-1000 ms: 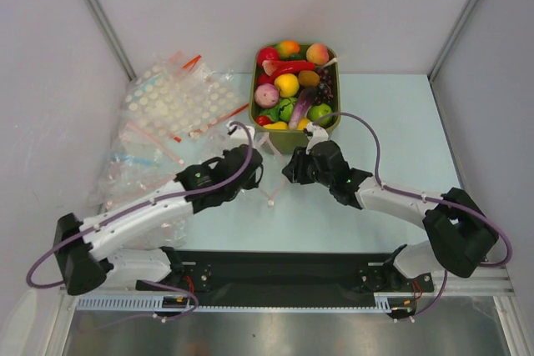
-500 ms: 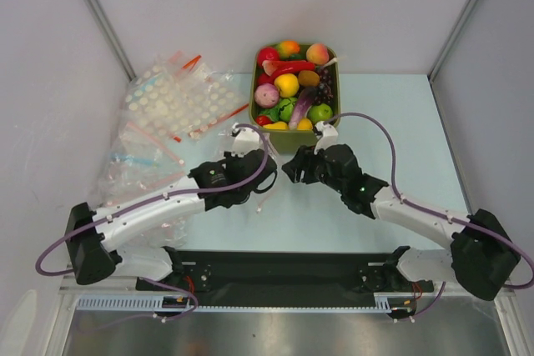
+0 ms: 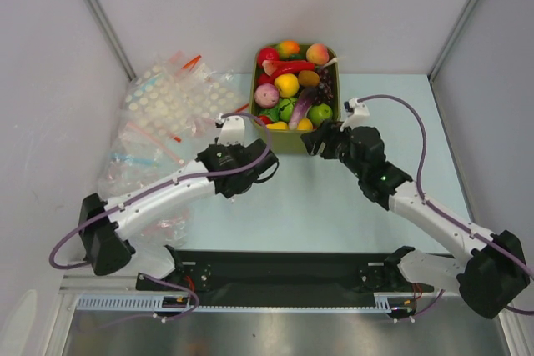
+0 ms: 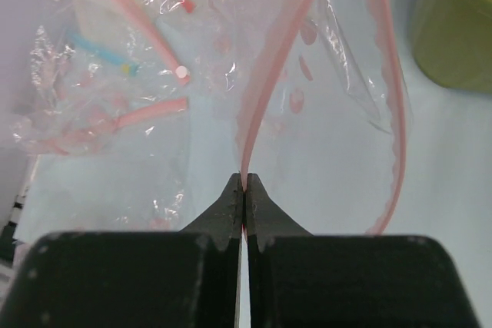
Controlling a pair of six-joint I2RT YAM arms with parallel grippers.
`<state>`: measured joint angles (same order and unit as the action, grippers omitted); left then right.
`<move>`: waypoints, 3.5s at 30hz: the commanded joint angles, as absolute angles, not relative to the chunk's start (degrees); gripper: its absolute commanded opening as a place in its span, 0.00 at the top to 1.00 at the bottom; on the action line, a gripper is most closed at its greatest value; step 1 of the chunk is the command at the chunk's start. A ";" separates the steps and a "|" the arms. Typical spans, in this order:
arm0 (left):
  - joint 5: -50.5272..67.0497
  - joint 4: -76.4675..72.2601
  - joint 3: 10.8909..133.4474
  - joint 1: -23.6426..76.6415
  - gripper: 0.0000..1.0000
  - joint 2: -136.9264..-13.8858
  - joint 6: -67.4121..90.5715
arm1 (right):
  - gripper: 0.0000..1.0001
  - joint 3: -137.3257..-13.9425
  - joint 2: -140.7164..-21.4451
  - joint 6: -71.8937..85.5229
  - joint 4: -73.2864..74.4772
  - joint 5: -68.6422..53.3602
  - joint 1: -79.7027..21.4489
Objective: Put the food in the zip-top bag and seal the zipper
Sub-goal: Pick up the fake vegetable from the bin, then place the fake vegetable in the zipper food storage bag.
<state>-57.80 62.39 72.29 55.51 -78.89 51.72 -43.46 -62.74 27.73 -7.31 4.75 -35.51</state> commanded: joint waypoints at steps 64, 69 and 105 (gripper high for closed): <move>-42.71 43.68 65.31 49.83 1.00 -74.45 43.59 | 0.68 -50.45 -71.18 21.88 -5.53 -32.60 -41.30; -40.79 39.82 62.85 49.75 1.00 -71.90 41.40 | 0.68 -51.85 -75.67 21.36 -6.50 -34.01 -45.00; -16.88 17.23 53.08 56.25 1.00 -66.88 24.87 | 0.60 -53.09 -83.85 30.76 -6.68 -36.74 -40.52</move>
